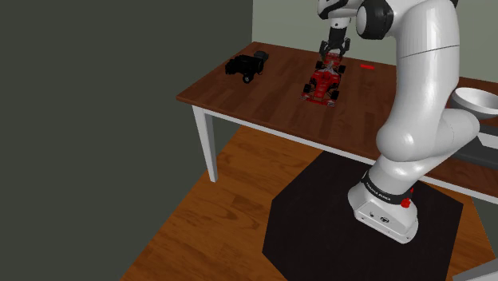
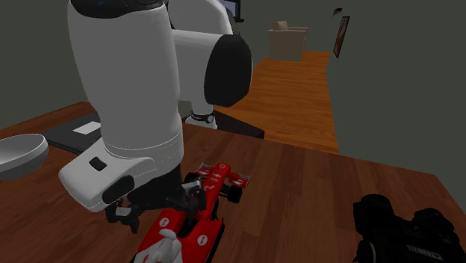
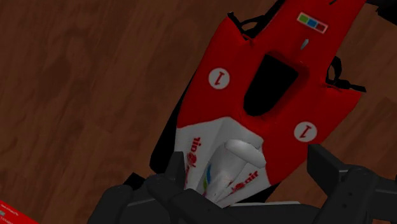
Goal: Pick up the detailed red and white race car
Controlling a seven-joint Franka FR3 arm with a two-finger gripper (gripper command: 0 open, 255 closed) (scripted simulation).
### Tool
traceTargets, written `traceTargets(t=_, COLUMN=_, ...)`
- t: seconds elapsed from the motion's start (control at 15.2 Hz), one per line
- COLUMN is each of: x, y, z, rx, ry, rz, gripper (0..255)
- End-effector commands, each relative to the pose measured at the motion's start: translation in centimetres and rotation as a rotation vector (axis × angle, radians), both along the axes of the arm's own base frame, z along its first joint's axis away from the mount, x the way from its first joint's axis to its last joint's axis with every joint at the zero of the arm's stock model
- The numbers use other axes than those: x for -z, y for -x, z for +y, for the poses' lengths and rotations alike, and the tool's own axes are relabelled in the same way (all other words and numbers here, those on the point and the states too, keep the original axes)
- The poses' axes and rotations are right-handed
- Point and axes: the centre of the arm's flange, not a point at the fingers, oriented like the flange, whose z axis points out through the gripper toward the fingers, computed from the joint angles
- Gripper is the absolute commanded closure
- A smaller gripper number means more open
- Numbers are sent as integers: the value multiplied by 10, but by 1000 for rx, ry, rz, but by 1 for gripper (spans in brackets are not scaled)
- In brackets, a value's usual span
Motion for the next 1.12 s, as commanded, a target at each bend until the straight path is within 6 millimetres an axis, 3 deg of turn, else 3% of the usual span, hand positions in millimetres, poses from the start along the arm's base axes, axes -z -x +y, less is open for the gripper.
traceTargets(t=0.0, x=9, y=1, z=-2, rx=1, ry=1, rz=0, gripper=0)
traceTargets(t=0.26, x=34, y=1, z=-2, rx=1, ry=1, rz=0, gripper=0)
traceTargets(t=0.4, x=34, y=1, z=-2, rx=1, ry=1, rz=0, gripper=0)
traceTargets(t=0.46, x=34, y=1, z=-2, rx=1, ry=1, rz=0, gripper=255)
traceTargets(t=1.06, x=34, y=1, z=-2, rx=1, ry=1, rz=0, gripper=255)
